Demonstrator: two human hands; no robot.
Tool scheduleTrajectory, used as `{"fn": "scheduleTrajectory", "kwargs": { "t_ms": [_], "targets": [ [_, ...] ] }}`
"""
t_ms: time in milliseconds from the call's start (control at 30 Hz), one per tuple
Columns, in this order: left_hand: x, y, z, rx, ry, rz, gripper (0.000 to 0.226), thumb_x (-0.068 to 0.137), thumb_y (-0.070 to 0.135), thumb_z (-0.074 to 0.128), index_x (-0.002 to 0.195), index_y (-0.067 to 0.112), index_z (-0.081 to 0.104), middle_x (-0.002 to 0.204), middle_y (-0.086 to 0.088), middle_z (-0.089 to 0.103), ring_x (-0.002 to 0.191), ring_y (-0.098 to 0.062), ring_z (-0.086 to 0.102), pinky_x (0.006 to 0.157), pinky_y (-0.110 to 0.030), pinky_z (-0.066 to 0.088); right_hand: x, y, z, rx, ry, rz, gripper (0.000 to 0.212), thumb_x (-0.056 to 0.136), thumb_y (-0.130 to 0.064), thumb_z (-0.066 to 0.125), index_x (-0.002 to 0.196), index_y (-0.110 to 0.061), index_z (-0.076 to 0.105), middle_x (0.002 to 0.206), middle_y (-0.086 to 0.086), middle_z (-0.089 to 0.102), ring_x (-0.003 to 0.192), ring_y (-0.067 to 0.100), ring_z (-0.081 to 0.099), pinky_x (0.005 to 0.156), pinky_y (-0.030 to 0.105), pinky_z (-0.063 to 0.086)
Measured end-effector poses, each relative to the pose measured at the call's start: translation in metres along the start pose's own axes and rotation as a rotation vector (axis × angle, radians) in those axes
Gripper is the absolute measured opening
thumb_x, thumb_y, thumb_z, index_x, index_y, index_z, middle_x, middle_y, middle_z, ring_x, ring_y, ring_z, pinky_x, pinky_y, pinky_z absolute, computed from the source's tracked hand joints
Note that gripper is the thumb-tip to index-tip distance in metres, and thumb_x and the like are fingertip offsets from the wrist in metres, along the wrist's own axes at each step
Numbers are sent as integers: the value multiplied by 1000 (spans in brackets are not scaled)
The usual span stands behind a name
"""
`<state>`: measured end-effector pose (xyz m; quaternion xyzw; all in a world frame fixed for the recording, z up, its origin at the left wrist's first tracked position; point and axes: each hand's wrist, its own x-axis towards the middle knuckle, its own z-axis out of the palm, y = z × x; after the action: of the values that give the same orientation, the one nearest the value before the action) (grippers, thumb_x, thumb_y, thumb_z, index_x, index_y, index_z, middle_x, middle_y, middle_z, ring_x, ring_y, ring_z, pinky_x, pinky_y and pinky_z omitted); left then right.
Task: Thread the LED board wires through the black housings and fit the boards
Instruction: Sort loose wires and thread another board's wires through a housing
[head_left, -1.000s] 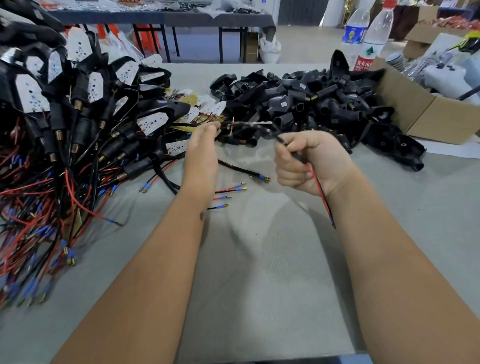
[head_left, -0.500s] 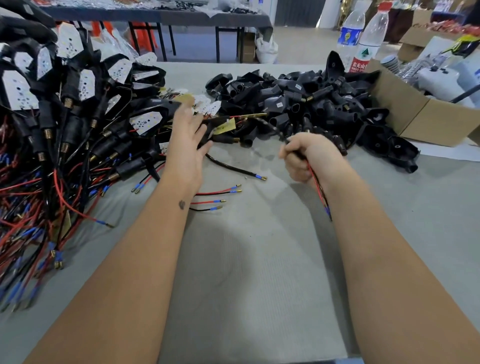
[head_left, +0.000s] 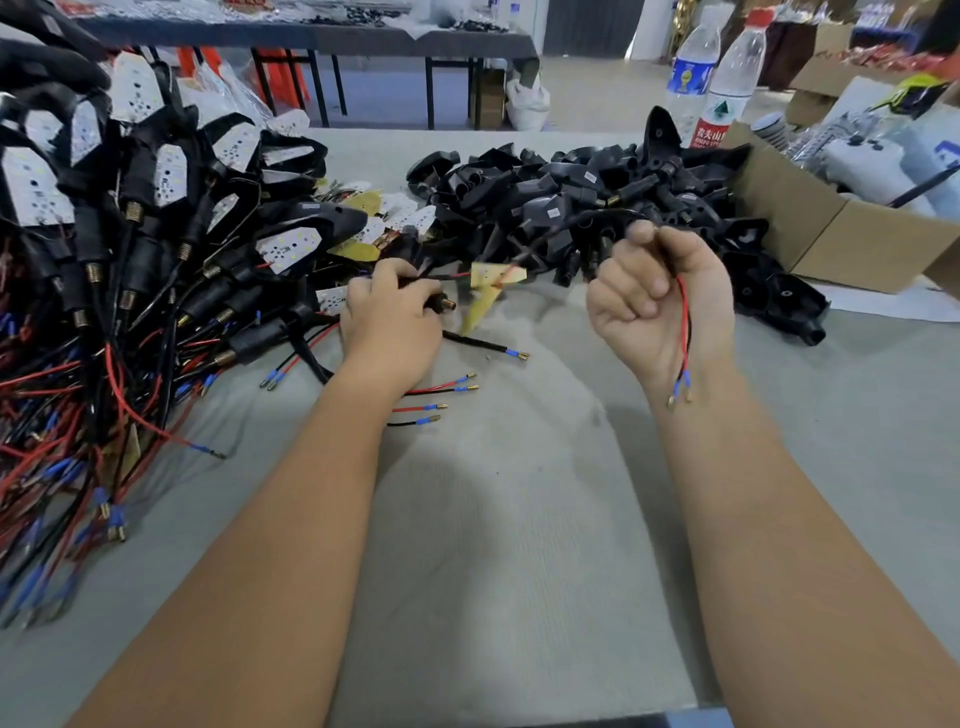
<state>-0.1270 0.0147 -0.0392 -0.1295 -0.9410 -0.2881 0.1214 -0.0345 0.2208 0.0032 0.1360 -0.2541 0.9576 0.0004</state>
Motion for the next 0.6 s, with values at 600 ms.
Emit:
{"fn": "scheduleTrajectory", "kwargs": {
  "t_ms": [600],
  "targets": [
    [-27, 46, -27, -744, -210, 238, 32, 100, 22, 40, 97, 25, 72, 103, 10, 72, 97, -4, 65, 89, -28, 48, 11, 29, 9, -633, 312, -283, 15, 97, -7, 54, 100, -14, 67, 68, 3, 63, 48, 7, 45, 47, 16, 35]
  ]
}}
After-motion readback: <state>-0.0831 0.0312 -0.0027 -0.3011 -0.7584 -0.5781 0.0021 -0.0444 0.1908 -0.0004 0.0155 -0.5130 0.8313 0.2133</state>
